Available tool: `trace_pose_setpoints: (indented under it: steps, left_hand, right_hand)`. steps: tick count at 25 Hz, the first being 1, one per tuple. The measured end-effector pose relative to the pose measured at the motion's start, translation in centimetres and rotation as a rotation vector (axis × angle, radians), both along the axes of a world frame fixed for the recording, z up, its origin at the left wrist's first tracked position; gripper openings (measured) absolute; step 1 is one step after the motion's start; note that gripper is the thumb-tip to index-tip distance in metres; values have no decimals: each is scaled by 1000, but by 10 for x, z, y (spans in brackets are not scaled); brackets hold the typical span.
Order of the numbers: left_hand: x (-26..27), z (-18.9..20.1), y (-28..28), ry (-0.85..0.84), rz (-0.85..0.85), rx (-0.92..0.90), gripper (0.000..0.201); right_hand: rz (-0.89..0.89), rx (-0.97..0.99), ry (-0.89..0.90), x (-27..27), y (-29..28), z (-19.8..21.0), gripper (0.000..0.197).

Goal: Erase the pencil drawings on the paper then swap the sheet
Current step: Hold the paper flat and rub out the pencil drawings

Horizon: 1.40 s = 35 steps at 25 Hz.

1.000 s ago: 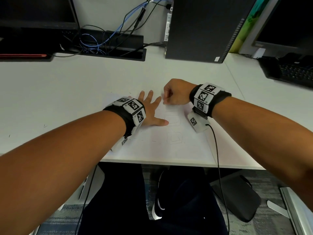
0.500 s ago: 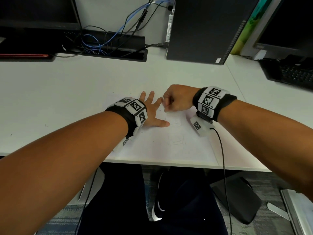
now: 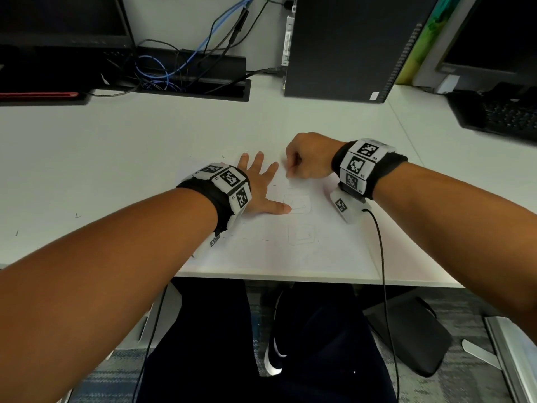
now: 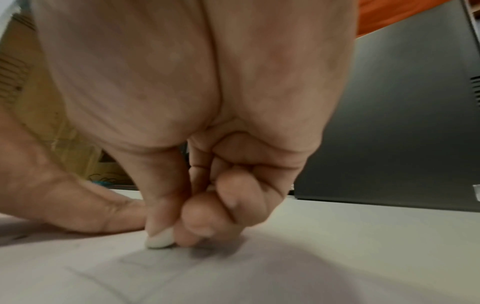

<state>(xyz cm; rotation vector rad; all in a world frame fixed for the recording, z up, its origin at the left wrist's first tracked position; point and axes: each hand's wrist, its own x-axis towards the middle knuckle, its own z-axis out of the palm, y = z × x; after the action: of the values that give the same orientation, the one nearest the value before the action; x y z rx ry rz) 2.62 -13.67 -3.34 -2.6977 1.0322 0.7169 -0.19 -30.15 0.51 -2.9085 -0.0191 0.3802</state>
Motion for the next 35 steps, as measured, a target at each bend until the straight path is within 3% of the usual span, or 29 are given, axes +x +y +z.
trace_pose_setpoints:
  steps: [5, 10, 14, 18, 22, 26, 30, 33, 35]
  left_hand:
    - [1, -2, 1, 2, 3, -15, 111]
    - [-2, 2, 0, 2, 3, -6, 109]
    - [-2, 1, 0, 2, 3, -12, 109]
    - [-4, 3, 0, 6, -2, -6, 110]
    - [-2, 1, 1, -2, -2, -7, 111]
    - [-3, 3, 0, 3, -5, 2, 111]
    - [0, 2, 0, 1, -7, 10, 111]
    - [-2, 2, -1, -2, -6, 10, 110]
    - [-1, 1, 0, -5, -8, 7, 111]
  right_hand:
    - [106, 62, 116, -11, 10, -2, 11]
    - [-34, 26, -20, -1, -5, -2, 13]
    - [75, 67, 57, -13, 4, -9, 18]
    - [-55, 42, -12, -6, -9, -2, 8]
    - [81, 64, 91, -16, 3, -6, 15]
    - [-50, 49, 1, -8, -8, -3, 16]
    - [44, 73, 116, -16, 1, -4, 18]
    - [-60, 37, -30, -10, -10, -1, 12]
    - [-42, 42, -15, -11, -7, -1, 12]
